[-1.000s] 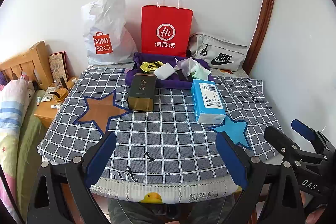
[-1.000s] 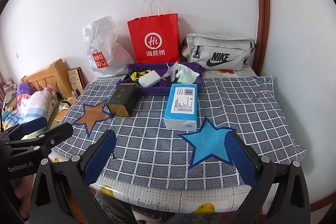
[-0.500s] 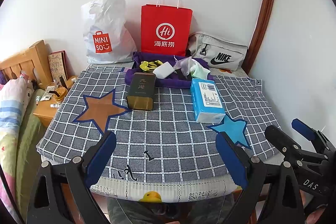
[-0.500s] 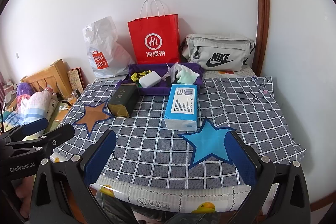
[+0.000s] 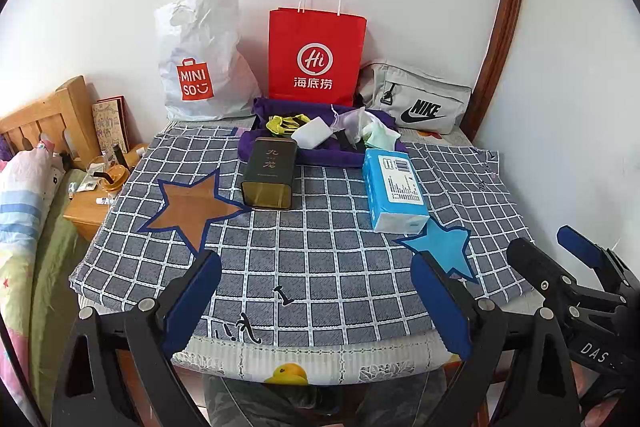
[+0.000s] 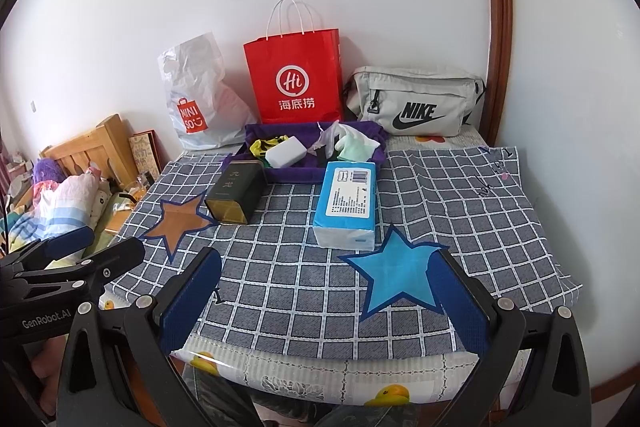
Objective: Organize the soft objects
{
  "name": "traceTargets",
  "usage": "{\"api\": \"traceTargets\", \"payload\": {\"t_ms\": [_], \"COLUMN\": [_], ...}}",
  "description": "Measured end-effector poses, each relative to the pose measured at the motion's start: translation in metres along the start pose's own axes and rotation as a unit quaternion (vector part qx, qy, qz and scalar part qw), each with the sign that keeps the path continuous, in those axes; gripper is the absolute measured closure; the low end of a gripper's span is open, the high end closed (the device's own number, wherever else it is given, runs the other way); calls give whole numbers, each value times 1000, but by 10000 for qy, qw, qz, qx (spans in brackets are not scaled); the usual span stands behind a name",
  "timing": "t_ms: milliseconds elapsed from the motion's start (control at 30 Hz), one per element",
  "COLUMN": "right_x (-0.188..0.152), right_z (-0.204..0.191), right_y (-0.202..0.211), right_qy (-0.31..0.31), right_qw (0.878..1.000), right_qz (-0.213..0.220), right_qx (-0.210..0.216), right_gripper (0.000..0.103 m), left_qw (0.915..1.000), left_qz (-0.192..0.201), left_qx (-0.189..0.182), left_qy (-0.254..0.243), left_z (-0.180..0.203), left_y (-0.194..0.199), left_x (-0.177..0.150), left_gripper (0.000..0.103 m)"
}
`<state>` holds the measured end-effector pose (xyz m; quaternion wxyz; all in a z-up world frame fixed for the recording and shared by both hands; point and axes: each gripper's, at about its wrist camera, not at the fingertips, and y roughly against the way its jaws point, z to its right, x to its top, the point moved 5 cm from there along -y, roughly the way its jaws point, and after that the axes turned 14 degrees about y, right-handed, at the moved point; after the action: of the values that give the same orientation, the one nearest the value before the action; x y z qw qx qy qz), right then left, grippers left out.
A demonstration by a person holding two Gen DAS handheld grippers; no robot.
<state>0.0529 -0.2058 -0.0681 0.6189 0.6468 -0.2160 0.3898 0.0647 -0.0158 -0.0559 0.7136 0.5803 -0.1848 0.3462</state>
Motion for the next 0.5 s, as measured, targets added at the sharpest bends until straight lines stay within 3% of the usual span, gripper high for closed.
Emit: {"api": "traceTargets", "payload": {"t_ms": [500], "right_x": [2], "right_z": [0], "right_y": [5], "right_qy": [2], "right_qw": [10000], "right_qz": [34], "right_qx": [-6], "right_gripper": [1], "left_qw": [10000], "left_qz": [2], "left_qx": [-6], "left_qy": [17], "left_z": [-1], "left_y": [0], "left_x": [0], "left_gripper": [7]}}
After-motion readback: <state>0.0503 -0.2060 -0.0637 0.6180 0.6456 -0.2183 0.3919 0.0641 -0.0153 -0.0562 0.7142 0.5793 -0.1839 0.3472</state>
